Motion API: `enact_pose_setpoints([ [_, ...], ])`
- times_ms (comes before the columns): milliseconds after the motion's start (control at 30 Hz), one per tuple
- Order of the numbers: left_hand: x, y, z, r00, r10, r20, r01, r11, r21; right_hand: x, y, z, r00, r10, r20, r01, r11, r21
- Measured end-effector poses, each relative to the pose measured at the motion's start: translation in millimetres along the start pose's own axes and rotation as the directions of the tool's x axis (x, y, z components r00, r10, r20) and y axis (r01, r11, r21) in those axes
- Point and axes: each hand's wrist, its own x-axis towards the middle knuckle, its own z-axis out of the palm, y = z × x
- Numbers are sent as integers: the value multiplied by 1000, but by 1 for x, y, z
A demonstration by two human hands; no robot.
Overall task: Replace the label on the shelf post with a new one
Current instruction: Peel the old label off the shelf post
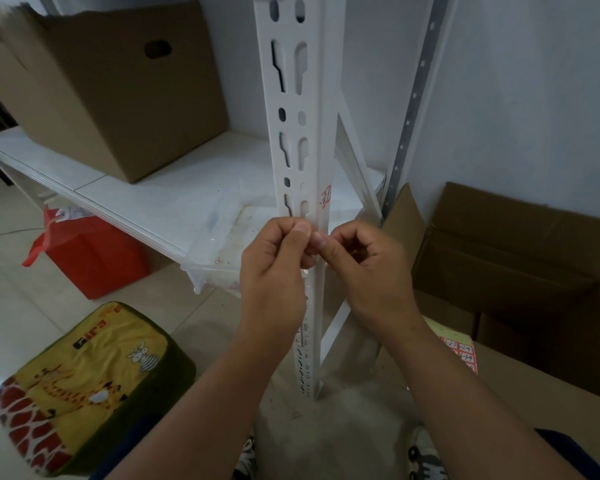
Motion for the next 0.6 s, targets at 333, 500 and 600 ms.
enact_pose_setpoints([
  [333,5,-1,-2,997,-72,-26,73,997,30,-2,4,2,1000,1,-6,-1,999,35],
  [500,10,-5,-9,994,-42,-100,53,993,109,-3,1,6,999,34,-2,-34,997,74],
  [600,20,-13,-16,987,-56,-152,82,982,168,-4,1,7,999,48,-7,-47,994,97],
])
